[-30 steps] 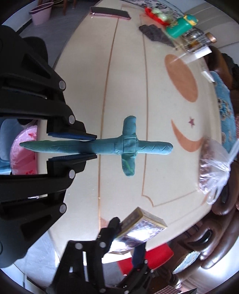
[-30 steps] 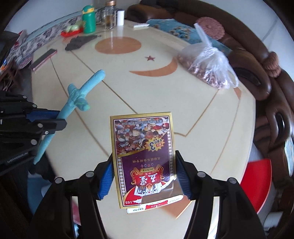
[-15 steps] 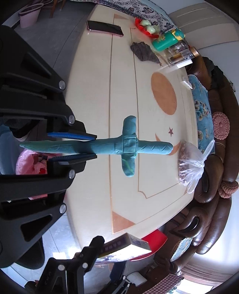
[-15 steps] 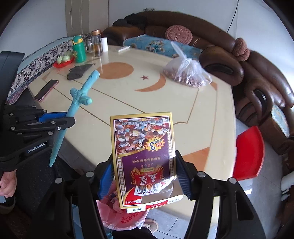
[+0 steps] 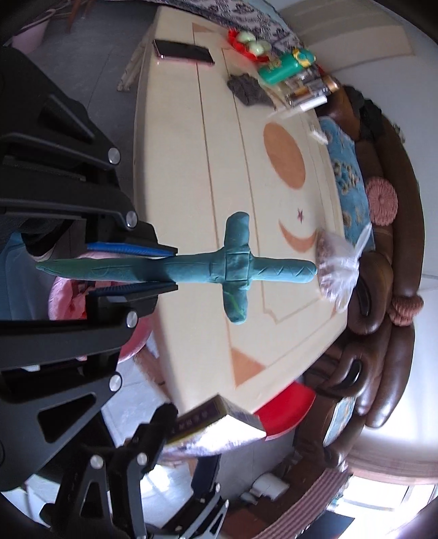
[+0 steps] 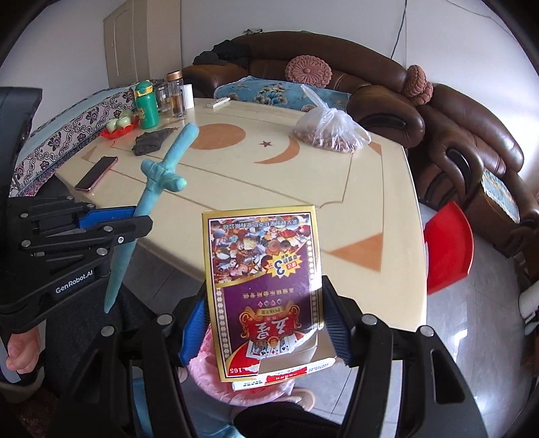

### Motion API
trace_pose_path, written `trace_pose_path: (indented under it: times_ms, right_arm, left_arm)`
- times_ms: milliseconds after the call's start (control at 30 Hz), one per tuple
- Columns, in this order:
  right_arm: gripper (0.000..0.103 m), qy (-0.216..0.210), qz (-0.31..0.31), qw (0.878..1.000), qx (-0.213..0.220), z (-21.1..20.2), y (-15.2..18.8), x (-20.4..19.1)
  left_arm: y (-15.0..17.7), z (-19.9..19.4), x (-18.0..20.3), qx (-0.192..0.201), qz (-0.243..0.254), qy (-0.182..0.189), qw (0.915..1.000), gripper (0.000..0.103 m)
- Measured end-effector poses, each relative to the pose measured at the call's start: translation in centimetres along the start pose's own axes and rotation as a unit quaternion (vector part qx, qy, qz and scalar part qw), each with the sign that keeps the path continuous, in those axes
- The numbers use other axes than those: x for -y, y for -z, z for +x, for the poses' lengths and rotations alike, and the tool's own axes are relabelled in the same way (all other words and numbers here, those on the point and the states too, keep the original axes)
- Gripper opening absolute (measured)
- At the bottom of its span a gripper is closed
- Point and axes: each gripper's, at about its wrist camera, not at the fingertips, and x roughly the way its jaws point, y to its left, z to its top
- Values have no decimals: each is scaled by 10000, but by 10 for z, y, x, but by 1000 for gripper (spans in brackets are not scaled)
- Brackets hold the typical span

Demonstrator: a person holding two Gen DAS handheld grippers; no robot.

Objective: Collect trash
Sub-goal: 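Carry the teal sword in the left tool and card box in the right tool over the wastebasket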

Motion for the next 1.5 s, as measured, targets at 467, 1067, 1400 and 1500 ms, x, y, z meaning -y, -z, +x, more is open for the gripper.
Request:
trace_pose_path:
  times_ms: [467,1067,1400,1500]
  right_arm:
    - [59,-15,519,9985,-149,6,53,-7]
    - [59,-362,1430,9816,-1209,130,125,3]
    - [59,-533,1833,9658,-1752,190,154,15]
    - [59,-544,1876,9613,-1941,209,163,17]
  left_arm:
    - [47,14,13,-45,512,710,9962,16]
    - [111,130,31,-898,904,1300,9833,16]
    - [124,193,28,-1328,693,1329,9798,16]
    - [130,211,31,-1494,705,1295,9777,16]
